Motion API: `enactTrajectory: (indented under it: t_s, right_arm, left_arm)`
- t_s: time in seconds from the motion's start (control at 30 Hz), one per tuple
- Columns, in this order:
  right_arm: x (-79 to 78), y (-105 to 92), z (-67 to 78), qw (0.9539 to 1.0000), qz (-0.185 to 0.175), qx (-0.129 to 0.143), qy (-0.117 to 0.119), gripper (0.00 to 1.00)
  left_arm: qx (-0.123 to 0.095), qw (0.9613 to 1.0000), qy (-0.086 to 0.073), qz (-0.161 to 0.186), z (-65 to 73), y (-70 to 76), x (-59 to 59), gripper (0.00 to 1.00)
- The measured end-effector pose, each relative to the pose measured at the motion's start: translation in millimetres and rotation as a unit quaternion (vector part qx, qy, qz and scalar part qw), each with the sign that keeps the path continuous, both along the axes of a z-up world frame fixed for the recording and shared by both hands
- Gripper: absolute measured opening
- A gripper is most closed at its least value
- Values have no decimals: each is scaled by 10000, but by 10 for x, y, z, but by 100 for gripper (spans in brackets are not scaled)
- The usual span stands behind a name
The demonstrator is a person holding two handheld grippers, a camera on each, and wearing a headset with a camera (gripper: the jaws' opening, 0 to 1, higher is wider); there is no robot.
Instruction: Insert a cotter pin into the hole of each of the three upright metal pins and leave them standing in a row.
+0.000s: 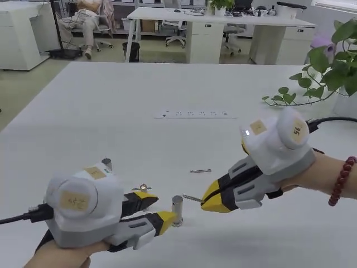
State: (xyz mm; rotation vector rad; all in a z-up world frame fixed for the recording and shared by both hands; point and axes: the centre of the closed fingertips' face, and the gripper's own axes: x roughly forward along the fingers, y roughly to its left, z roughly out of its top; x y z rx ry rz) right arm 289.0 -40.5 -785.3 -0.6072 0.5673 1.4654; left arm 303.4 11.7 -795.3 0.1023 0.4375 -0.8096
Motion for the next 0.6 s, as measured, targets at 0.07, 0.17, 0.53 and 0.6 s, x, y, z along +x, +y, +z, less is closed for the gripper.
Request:
enactTrajectory:
  t_s: [0.07, 0.17, 0.53, 0.6]
  right_arm:
    - [28, -17, -18, 10000, -46, -46, -11, 2]
    - [70, -45, -51, 9999, -105, -130, -46, 2]
    - [179, -142, -175, 9988, -319, -381, -48, 3]
    - [190, -163, -193, 9985, -352, -425, -34, 3]
  left_arm:
    - [64, 10000, 16, 70, -44, -14, 23, 28]
    - [113, 9997, 46, 218, -88, -29, 59, 28]
    - [351, 9984, 63, 432, -212, -170, 166, 27]
    - [367, 9980, 87, 507, -239, -173, 195, 27]
